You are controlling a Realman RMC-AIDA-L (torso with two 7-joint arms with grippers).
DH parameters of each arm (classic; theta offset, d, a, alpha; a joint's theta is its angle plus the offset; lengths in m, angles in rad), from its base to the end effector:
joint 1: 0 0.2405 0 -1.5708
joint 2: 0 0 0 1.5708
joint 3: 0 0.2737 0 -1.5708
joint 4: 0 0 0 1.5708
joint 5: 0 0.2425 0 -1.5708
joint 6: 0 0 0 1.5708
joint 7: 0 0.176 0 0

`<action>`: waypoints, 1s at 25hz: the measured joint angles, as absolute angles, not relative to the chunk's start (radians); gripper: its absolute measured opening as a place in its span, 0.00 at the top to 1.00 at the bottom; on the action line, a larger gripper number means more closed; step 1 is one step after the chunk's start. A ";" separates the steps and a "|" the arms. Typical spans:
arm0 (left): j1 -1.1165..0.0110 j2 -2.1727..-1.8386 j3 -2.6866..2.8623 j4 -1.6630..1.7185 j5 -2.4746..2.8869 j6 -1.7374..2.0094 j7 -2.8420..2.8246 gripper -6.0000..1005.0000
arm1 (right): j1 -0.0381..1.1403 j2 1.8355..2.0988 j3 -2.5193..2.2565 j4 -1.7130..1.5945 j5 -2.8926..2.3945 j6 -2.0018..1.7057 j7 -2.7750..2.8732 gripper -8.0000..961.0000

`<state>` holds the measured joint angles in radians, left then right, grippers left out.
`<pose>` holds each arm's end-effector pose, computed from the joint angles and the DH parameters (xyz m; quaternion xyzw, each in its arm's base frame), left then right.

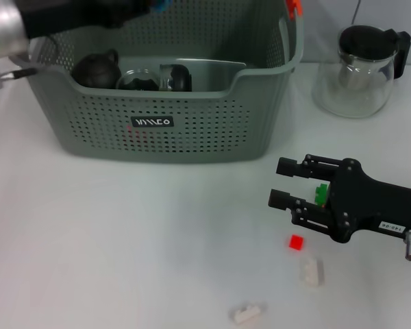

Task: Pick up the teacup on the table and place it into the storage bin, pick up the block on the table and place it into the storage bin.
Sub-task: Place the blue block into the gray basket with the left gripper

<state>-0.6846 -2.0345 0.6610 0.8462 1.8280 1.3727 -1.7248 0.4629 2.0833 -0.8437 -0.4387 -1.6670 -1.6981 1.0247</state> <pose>-0.2004 0.4750 0.0556 -0.8828 -0.2415 -0.3227 0.2414 0.2626 0.3255 -0.0627 -0.9108 0.1194 0.3810 0.1052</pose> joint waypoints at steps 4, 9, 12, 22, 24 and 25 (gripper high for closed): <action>-0.688 -2.053 0.784 0.848 1.905 1.159 -1.746 0.55 | 0.464 2.084 -0.844 -0.439 -1.667 -1.698 1.025 0.41; -0.689 -2.073 0.851 0.832 2.001 1.028 -1.770 0.55 | 0.466 2.085 -0.844 -0.439 -1.668 -1.698 1.025 0.41; -0.691 -2.077 0.866 0.832 2.038 0.991 -1.805 0.54 | 0.467 2.085 -0.844 -0.439 -1.669 -1.698 1.025 0.41; -0.666 -2.086 0.839 0.840 2.001 0.998 -1.807 0.53 | 0.465 2.085 -0.844 -0.439 -1.669 -1.698 1.025 0.41; -0.654 -2.086 0.839 0.845 1.972 1.002 -1.805 0.53 | 0.466 2.085 -0.844 -0.439 -1.670 -1.698 1.025 0.41; -0.645 -2.087 0.839 0.850 1.947 1.007 -1.803 0.53 | 0.466 2.085 -0.844 -0.439 -1.670 -1.698 1.025 0.41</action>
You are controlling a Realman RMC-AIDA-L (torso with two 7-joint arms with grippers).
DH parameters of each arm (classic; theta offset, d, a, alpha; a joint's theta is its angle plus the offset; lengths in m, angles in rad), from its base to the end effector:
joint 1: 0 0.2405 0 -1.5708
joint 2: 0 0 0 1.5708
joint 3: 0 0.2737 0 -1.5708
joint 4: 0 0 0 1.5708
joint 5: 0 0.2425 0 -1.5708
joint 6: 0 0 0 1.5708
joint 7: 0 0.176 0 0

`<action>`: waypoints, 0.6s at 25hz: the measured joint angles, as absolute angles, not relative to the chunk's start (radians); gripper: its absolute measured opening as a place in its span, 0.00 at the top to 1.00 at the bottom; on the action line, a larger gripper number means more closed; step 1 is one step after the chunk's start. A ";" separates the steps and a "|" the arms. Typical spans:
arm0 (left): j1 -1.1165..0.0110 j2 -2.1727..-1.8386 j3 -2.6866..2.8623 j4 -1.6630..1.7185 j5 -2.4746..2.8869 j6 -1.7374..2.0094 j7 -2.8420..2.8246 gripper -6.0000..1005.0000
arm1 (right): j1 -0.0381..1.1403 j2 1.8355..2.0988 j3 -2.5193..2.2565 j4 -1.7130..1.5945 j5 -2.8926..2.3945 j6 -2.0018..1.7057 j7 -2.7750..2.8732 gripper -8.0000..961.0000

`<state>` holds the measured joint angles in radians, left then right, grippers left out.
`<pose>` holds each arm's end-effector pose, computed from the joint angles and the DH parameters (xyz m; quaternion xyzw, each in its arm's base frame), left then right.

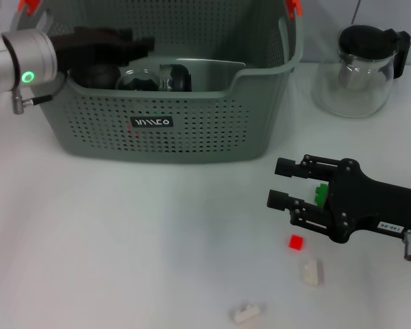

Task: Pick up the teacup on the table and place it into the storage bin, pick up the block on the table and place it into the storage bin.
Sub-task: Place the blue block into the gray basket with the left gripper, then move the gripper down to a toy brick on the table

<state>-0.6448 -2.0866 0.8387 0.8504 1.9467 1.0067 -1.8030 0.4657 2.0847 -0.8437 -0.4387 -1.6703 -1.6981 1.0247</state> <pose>-0.2372 0.4960 0.0124 -0.8650 -0.3052 -0.2187 0.3328 0.2615 0.3257 -0.0636 -0.9113 0.1183 0.3805 0.1033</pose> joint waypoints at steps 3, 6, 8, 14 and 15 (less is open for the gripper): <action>-0.610 -2.086 0.828 0.862 1.844 1.055 -1.777 0.52 | 0.465 2.085 -0.844 -0.439 -1.671 -1.698 1.025 0.41; -0.564 -2.089 0.769 0.861 1.713 1.206 -1.688 0.53 | 0.462 2.085 -0.844 -0.439 -1.669 -1.698 1.025 0.41; -0.534 -2.096 0.719 0.850 1.645 1.323 -1.615 0.53 | 0.460 2.084 -0.844 -0.439 -1.667 -1.698 1.025 0.41; -0.432 -2.112 0.624 0.793 1.547 1.583 -1.410 0.54 | 0.459 2.083 -0.844 -0.439 -1.666 -1.698 1.025 0.41; -0.381 -2.112 0.608 0.771 1.553 1.663 -1.348 0.54 | 0.460 2.083 -0.844 -0.439 -1.666 -1.698 1.025 0.41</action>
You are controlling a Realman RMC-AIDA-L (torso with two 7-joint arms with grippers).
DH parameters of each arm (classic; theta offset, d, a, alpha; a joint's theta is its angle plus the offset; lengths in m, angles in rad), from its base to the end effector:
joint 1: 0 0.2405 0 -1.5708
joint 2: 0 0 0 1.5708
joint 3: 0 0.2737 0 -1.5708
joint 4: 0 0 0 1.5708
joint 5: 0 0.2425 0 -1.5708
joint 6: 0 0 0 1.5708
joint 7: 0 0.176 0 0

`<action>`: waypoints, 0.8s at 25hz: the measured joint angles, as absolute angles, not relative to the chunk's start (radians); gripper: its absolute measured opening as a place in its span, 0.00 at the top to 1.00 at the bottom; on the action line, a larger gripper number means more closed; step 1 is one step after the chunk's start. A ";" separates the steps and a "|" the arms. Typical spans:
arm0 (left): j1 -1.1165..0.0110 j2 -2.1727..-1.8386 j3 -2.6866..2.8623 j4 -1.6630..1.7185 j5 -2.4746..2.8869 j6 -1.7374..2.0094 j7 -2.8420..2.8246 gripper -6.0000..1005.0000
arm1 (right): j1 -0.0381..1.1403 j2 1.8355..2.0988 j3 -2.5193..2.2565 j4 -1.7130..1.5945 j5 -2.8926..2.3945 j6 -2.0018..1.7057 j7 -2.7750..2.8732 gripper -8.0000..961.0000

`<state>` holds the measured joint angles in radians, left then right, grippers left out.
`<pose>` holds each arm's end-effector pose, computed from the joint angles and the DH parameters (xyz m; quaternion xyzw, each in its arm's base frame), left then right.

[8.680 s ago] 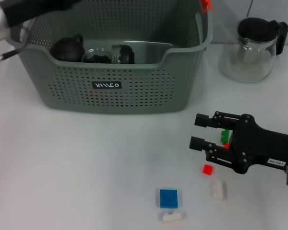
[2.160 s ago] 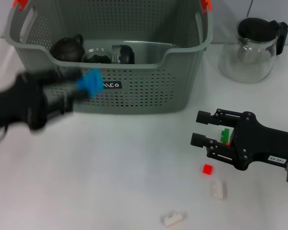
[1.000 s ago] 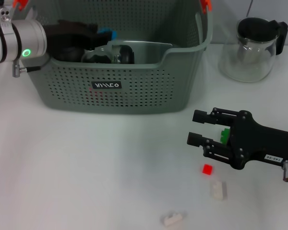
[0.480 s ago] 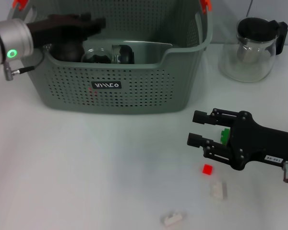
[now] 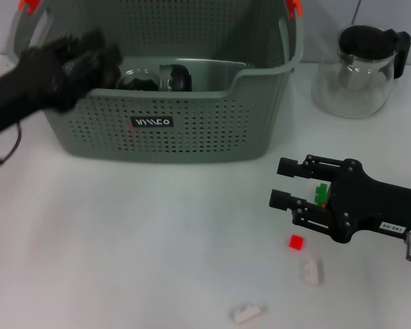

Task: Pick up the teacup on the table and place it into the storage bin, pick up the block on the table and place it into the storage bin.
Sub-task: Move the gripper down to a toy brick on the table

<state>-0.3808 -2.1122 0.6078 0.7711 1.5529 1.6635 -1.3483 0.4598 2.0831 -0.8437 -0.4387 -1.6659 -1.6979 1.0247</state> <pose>-0.2726 0.3624 0.0437 -0.8414 -0.1830 -0.4402 0.2544 0.2636 0.3249 -0.0625 -0.9104 0.1208 0.3811 0.1062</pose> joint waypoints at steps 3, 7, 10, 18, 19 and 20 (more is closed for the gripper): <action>-0.332 -2.114 0.605 0.766 1.590 1.718 -1.289 0.54 | 0.464 2.083 -0.844 -0.439 -1.666 -1.697 1.025 0.41; -0.267 -2.135 0.606 0.772 1.735 1.823 -1.132 0.54 | 0.465 2.083 -0.844 -0.441 -1.666 -1.698 1.025 0.41; -0.245 -2.159 0.629 0.770 1.874 1.862 -1.037 0.54 | 0.468 2.085 -0.844 -0.442 -1.666 -1.698 1.025 0.41; -0.285 -2.174 0.840 0.568 2.002 1.727 -0.910 0.56 | 0.471 2.085 -0.844 -0.439 -1.666 -1.697 1.025 0.41; -0.296 -2.174 0.856 0.544 2.004 1.707 -0.897 0.57 | 0.471 2.085 -0.844 -0.439 -1.666 -1.696 1.025 0.41; -0.307 -2.174 0.874 0.518 2.004 1.684 -0.882 0.57 | 0.471 2.085 -0.844 -0.439 -1.666 -1.694 1.025 0.41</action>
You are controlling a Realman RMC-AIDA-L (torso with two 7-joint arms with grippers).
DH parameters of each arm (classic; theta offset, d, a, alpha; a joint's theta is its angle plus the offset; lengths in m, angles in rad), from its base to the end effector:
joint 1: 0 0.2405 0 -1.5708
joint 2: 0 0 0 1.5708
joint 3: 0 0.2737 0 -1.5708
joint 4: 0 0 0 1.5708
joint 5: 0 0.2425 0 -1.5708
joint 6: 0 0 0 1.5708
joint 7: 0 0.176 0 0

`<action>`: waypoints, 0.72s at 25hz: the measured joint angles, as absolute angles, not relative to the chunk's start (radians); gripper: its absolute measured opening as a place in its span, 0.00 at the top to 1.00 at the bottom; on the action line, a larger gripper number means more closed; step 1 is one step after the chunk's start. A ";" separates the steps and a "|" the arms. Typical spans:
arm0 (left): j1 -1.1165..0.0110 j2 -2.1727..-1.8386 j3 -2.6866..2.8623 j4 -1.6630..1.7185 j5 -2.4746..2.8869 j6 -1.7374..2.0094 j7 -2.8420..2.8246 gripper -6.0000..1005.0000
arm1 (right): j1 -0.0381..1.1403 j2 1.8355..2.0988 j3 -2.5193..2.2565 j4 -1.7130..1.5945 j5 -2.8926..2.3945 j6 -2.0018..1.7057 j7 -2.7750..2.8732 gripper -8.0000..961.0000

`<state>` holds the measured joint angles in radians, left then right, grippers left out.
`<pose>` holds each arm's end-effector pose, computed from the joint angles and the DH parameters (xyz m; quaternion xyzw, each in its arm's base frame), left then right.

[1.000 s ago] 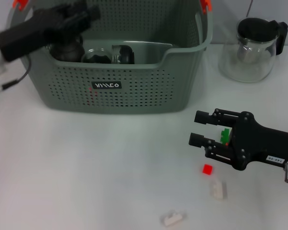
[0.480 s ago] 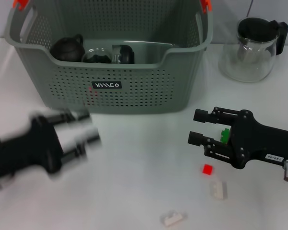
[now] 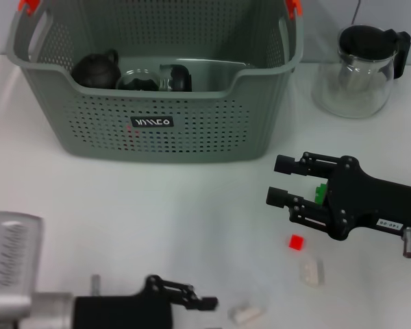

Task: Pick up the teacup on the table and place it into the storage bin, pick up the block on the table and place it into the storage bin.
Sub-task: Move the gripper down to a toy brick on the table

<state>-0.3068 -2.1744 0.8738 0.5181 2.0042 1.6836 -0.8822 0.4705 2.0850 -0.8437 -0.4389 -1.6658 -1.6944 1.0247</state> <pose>-0.3040 0.2405 -0.1209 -0.9575 -0.0967 -0.2703 0.0294 0.2599 0.3279 -0.0634 -0.9110 0.1168 0.3814 0.1050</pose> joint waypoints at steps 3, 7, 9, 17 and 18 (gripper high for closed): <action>-0.341 -2.175 0.910 0.453 1.999 1.623 -0.842 0.60 | 0.469 2.085 -0.844 -0.439 -1.666 -1.693 1.025 0.41; -0.380 -2.177 0.917 0.395 1.995 1.532 -0.824 0.64 | 0.470 2.085 -0.843 -0.439 -1.666 -1.694 1.025 0.41; -0.390 -2.178 0.917 0.378 1.991 1.503 -0.800 0.63 | 0.472 2.085 -0.843 -0.439 -1.666 -1.695 1.025 0.41; -0.416 -2.178 0.917 0.324 1.979 1.463 -0.689 0.63 | 0.472 2.085 -0.842 -0.439 -1.666 -1.695 1.025 0.41; -0.420 -2.178 0.916 0.313 1.979 1.459 -0.671 0.63 | 0.472 2.085 -0.842 -0.439 -1.666 -1.695 1.025 0.41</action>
<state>-0.4201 -2.1783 0.9163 0.3127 1.9791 1.4586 -0.6713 0.4721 2.0847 -0.8421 -0.4387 -1.6659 -1.6954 1.0247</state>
